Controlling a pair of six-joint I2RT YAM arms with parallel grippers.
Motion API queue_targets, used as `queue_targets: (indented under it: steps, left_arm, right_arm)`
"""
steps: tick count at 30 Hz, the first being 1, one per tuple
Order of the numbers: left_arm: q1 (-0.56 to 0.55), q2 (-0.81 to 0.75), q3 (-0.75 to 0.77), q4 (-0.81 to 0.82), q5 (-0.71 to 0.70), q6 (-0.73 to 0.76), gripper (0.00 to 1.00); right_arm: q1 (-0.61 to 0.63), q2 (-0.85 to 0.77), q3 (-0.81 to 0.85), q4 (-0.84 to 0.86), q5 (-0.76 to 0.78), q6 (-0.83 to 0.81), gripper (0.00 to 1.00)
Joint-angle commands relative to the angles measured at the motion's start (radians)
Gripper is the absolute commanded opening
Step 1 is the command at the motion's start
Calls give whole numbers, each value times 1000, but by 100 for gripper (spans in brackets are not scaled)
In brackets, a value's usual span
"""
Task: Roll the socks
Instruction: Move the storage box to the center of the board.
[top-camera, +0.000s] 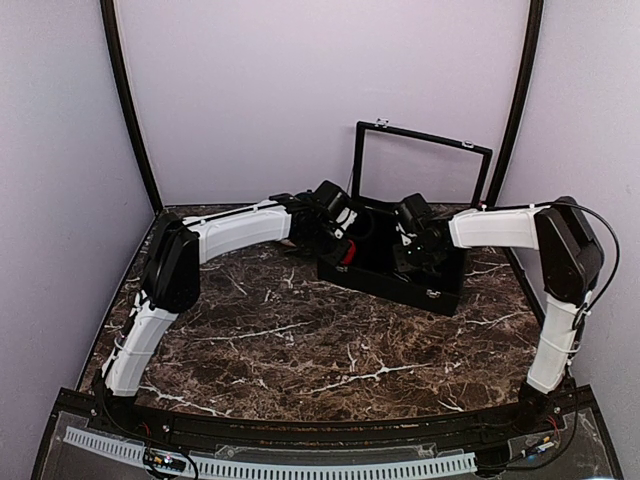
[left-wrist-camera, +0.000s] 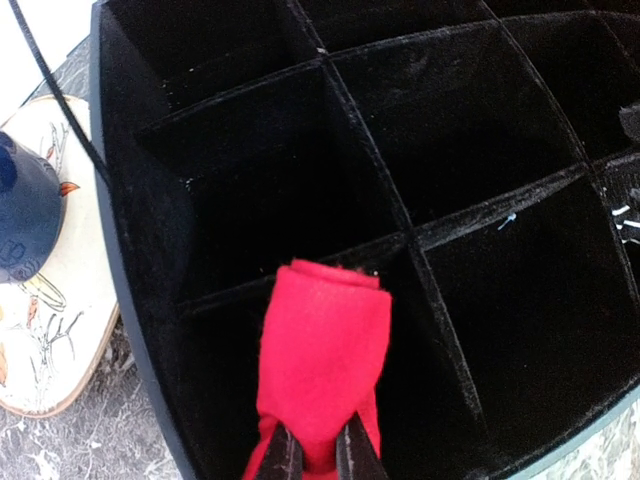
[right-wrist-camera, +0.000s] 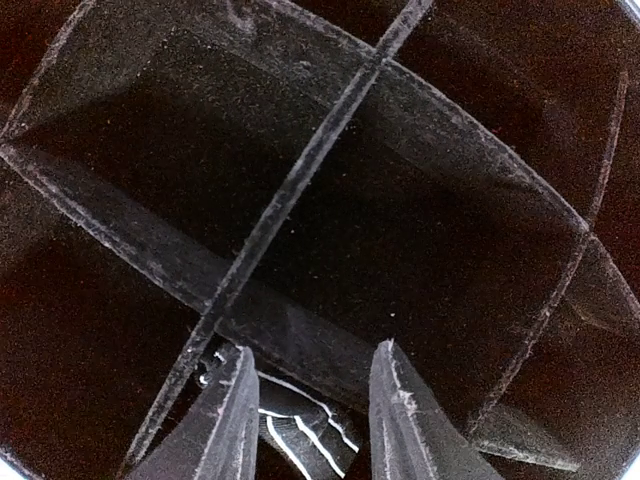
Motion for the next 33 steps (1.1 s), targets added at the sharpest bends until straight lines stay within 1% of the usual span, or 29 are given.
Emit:
queue_targets:
  steps: [1, 5, 12, 23, 27, 33]
  left_arm:
    - [-14, -9, -29, -260, 77, 29, 0]
    - [-14, -12, -31, -282, 82, 33, 0]
    - [-15, -26, -55, -331, 47, 40, 0]
    - [-19, -39, -101, -408, 14, 33, 0]
    - [-23, -33, -100, -422, 35, 32, 0]
    - [-36, -5, -79, -429, 89, 34, 0]
  right_arm:
    - [68, 69, -10, -63, -178, 29, 35]
    - [94, 56, -16, -75, -172, 47, 35]
    - [135, 16, -48, -92, -168, 91, 35]
    - [167, -40, -83, -103, -151, 125, 35]
    - [169, -59, -88, -106, -125, 122, 36]
    - [168, -100, -88, -100, -54, 113, 40]
